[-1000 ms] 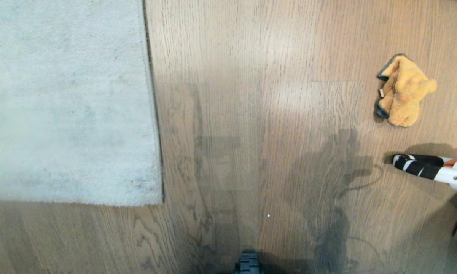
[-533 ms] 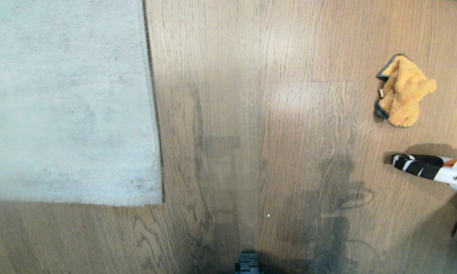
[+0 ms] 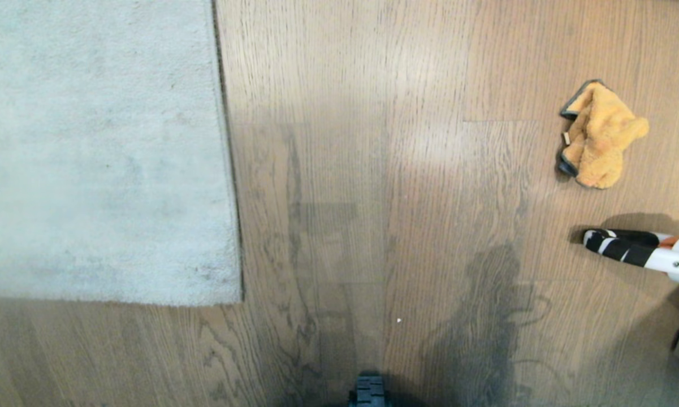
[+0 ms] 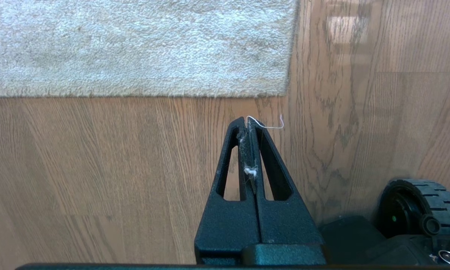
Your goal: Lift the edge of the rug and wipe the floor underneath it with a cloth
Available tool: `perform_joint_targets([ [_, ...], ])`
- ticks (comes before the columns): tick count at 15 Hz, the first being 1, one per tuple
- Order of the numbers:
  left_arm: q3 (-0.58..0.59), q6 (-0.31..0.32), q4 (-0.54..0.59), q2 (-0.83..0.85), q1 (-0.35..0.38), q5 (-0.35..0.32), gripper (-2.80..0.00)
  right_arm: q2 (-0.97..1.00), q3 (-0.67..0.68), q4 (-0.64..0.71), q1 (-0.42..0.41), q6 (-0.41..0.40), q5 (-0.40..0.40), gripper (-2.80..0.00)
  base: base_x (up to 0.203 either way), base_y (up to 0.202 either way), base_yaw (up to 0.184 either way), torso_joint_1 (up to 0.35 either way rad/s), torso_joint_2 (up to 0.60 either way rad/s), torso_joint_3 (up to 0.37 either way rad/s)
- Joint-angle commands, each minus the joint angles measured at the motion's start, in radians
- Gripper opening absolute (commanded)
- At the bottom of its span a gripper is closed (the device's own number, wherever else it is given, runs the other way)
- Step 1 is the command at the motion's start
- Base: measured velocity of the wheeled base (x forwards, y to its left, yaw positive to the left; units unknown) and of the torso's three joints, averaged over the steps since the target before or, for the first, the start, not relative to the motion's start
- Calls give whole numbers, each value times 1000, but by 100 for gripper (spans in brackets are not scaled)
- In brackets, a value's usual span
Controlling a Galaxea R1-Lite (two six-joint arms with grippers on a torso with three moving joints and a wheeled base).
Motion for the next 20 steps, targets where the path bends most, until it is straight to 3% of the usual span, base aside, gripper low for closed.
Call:
perform_joint_targets([
  [1, 0, 0, 0, 0, 0, -1, -280, -42, 0, -1, 2, 5, 2, -280, 0, 0, 0, 0, 0, 0],
  [20, 0, 4, 0, 0, 0, -1, -280, -42, 0, -1, 2, 15, 1, -280, 0, 0, 0, 0, 0, 0],
])
